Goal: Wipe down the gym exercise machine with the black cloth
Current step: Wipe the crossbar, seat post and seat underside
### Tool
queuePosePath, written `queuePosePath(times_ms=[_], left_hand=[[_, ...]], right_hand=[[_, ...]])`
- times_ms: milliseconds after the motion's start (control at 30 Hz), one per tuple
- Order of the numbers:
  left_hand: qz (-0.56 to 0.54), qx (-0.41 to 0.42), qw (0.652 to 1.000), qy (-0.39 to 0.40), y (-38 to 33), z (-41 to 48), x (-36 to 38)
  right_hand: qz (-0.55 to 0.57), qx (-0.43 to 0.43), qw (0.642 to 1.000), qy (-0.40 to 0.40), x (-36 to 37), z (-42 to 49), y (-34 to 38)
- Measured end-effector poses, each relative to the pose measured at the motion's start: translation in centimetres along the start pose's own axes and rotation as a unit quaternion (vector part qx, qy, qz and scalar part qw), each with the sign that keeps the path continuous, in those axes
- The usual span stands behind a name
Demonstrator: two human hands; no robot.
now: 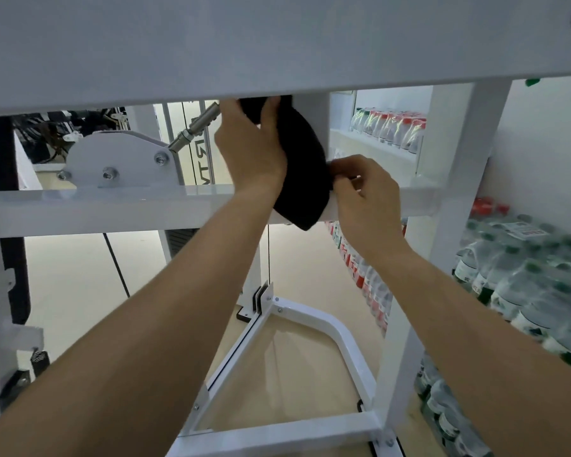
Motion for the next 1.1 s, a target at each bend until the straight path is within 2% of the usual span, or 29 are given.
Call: queuePosePath(times_ms=[133, 233, 333, 400, 500, 633, 867, 1033, 1100], left_hand=[[0.086, 0.006, 0.993, 0.077, 1.5, -2.1, 2.0], [0.177, 0.037, 0.972, 0.147, 2.6, -3.3, 1.4], [0.273, 0.095, 0.939, 0.187, 3.0, -3.7, 0.3], [0.274, 0.118, 0.934, 0.199, 2.8, -4.0, -0.3], [0.226, 0.129, 0.946, 0.194, 2.1, -3.4, -0.1], [0.186, 0.135, 0.965, 0.128, 1.0, -0.9, 1.6], [0.250, 0.196, 0.928, 0.195, 2.7, -3.9, -1.2], [0.241, 0.124, 0.956, 0.110, 0.5, -0.8, 2.0], [0.221, 0.132, 0.959, 0.121, 1.3, -2.1, 1.4]], right_hand=[[-0.022, -0.017, 0.999, -0.018, 0.1, 0.4, -1.0], [-0.048, -0.042, 0.998, -0.031, 0.5, 1.0, -1.4], [-0.131, -0.079, 0.981, -0.122, 0.9, 1.6, -1.5], [-0.176, -0.111, 0.965, -0.158, 1.4, 2.0, -2.2], [-0.201, -0.140, 0.964, -0.104, 2.7, 2.3, -4.3], [-0.222, -0.170, 0.954, -0.106, 3.6, 2.1, -5.6], [-0.246, -0.196, 0.940, -0.134, 3.4, 2.1, -5.5], [-0.237, -0.210, 0.938, -0.143, 3.3, 2.2, -5.5], [-0.243, -0.215, 0.935, -0.141, 3.4, 2.3, -5.8]])
Point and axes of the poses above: each hand's wrist, its own z-axis towards the middle knuckle, its own x-axis out of the palm, y = z × x, the point moved 2 cm from there along z, towards the middle knuckle, and after that the axes turned 12 degrees about -z, right-handed, at the moved point
